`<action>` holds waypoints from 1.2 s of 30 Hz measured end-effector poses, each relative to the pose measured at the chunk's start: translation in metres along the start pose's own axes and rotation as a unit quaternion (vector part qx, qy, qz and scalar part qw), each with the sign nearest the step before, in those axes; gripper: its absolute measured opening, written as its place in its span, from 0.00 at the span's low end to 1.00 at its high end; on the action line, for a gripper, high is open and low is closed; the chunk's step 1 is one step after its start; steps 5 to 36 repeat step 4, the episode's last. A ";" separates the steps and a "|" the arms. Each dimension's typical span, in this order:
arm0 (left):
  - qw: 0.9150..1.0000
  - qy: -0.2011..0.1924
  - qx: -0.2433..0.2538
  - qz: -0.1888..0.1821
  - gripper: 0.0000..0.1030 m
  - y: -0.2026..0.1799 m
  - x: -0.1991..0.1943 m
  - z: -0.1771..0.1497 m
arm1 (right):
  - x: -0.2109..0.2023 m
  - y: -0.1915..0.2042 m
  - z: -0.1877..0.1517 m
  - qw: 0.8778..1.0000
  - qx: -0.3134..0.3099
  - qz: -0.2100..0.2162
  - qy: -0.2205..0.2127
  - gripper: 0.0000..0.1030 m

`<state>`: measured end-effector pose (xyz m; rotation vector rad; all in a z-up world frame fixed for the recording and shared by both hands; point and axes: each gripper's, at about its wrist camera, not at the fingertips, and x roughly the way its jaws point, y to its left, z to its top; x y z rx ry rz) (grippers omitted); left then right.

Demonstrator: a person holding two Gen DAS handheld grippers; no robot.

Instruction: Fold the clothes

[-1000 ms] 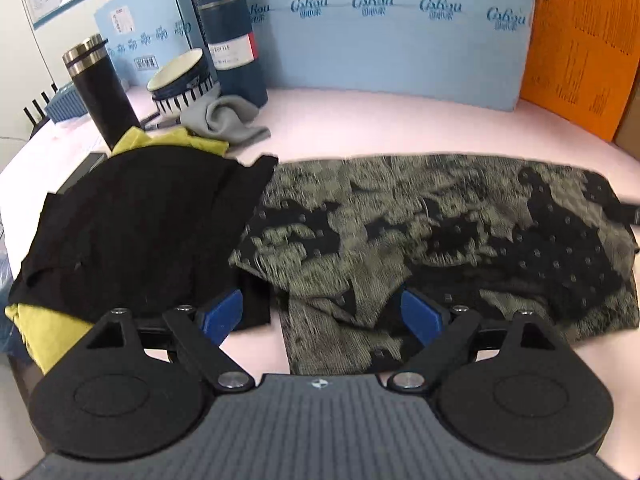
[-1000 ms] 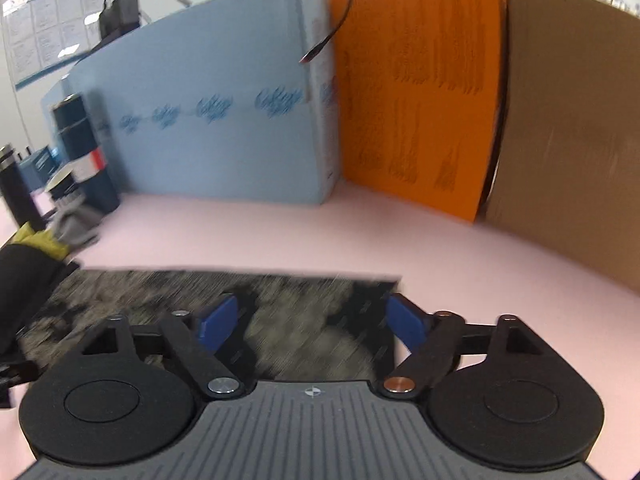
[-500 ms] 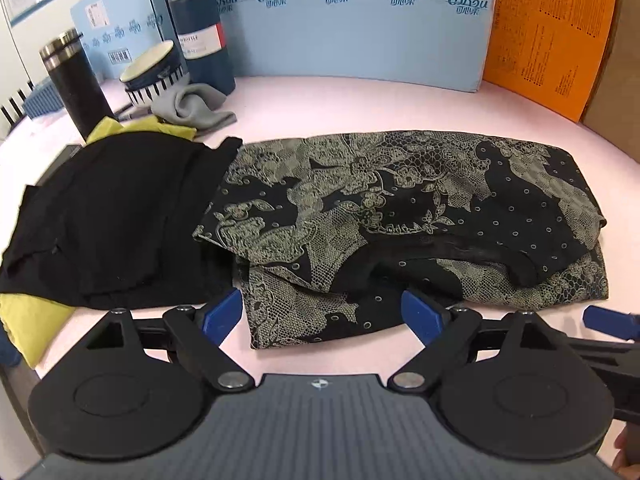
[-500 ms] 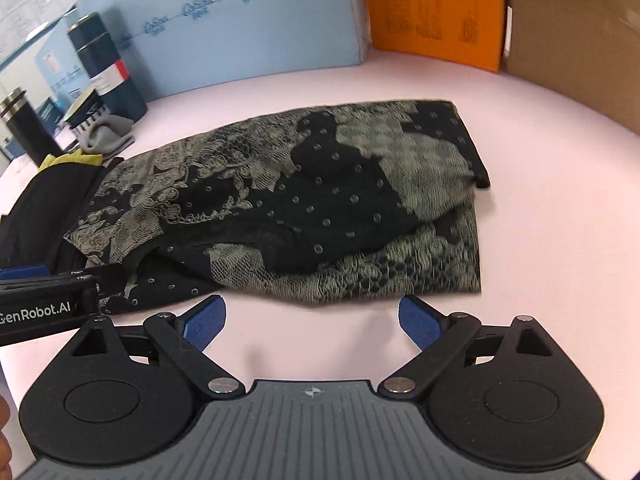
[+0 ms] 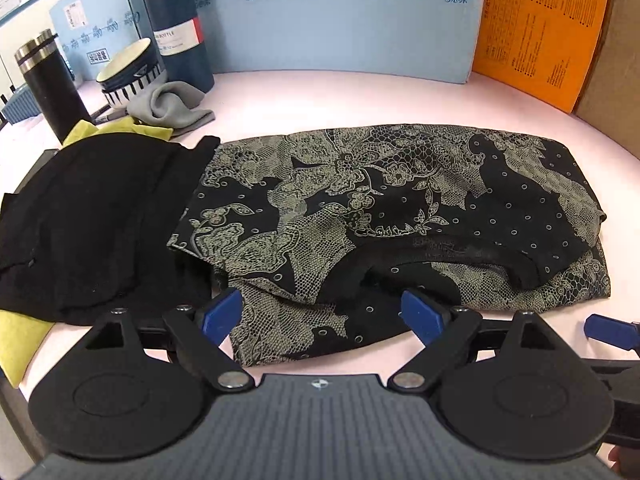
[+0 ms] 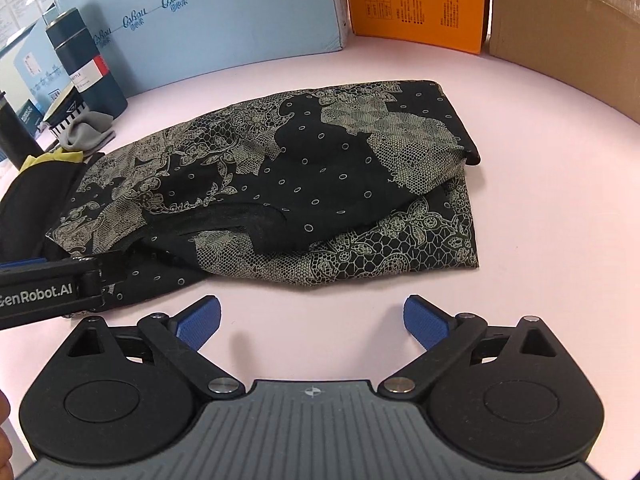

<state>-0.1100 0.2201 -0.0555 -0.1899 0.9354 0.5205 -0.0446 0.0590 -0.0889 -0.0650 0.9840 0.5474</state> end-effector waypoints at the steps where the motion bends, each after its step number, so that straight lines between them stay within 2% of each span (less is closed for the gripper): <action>1: 1.000 0.002 0.000 -0.001 0.83 -0.001 0.002 0.001 | 0.000 0.000 0.000 1.000 -0.002 -0.002 -0.001 0.96; 36: 1.000 0.011 0.002 -0.007 0.83 -0.002 0.009 0.004 | 0.001 -0.002 0.001 1.000 -0.004 -0.005 -0.002 0.97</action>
